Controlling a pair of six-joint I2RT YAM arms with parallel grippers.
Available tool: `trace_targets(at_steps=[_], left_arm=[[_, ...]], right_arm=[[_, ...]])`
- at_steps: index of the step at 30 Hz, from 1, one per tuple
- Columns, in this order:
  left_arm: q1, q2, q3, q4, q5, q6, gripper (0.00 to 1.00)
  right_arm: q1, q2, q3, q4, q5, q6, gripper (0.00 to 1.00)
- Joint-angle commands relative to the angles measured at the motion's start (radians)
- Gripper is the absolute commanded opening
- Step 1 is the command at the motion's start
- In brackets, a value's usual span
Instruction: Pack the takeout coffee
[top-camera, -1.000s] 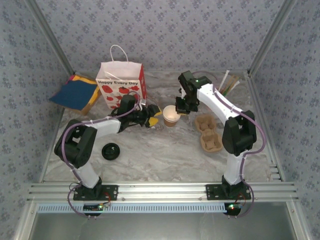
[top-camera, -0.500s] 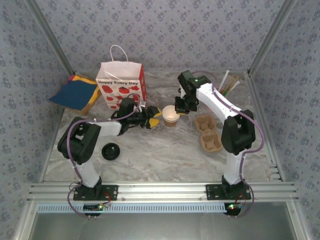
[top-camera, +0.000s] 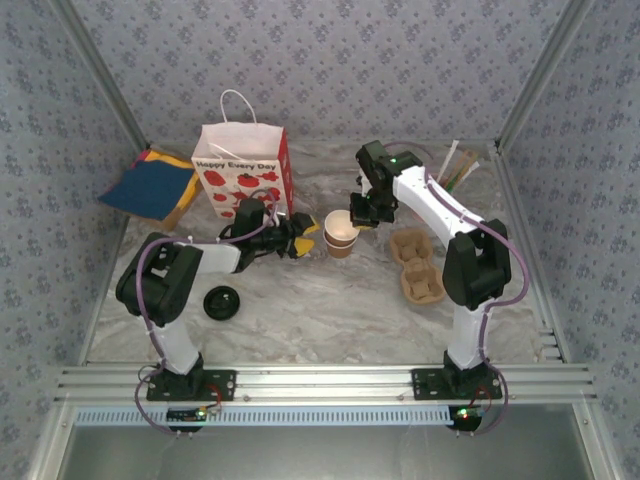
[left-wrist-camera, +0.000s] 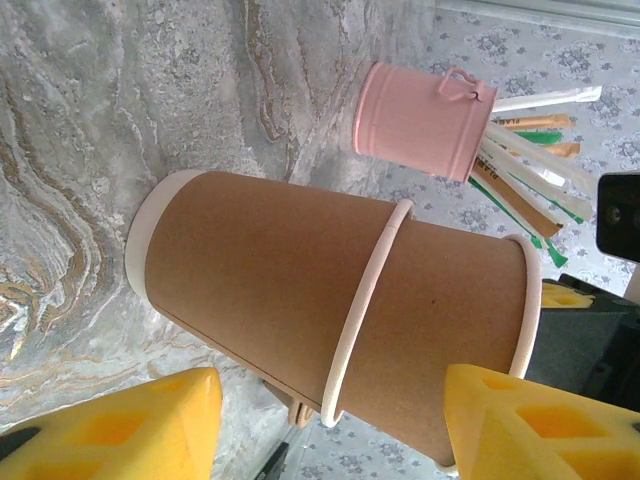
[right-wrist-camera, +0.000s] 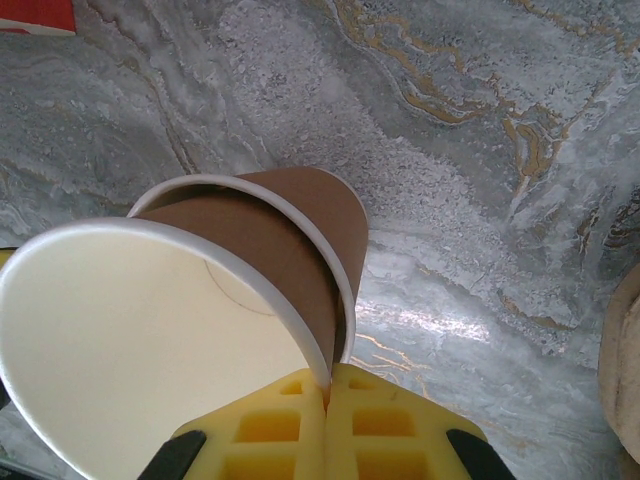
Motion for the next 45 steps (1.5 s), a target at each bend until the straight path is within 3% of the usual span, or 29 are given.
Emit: trace_targets(at_steps=[1,19,26,31,37,45], left_arm=[[0.01,-0.043,0.017,-0.014,0.018,0.032,0.61],[0.058,-0.279,0.123,-0.47,-0.056,0.291,0.72],[0.072,-0.377,0.155,-0.62,-0.101,0.373,0.84],[0.091,-0.464,0.193,-0.784,-0.167,0.466,1.0],[0.129,-0.586,0.204,-0.956,-0.275,0.555,1.0],[0.184,-0.698,0.135,-1.004,-0.294,0.563,1.0]], right_arm=[[-0.007,0.011,0.045,-0.039,-0.009,-0.015,0.0],[0.007,-0.095,0.127,-0.136,0.044,0.004,0.0],[0.054,-0.189,0.103,-0.187,0.085,0.024,0.0],[0.116,-0.276,0.018,-0.191,0.106,0.07,0.0],[0.21,-0.361,-0.149,-0.136,0.13,0.155,0.0],[0.322,-0.381,-0.362,0.036,0.17,0.264,0.0]])
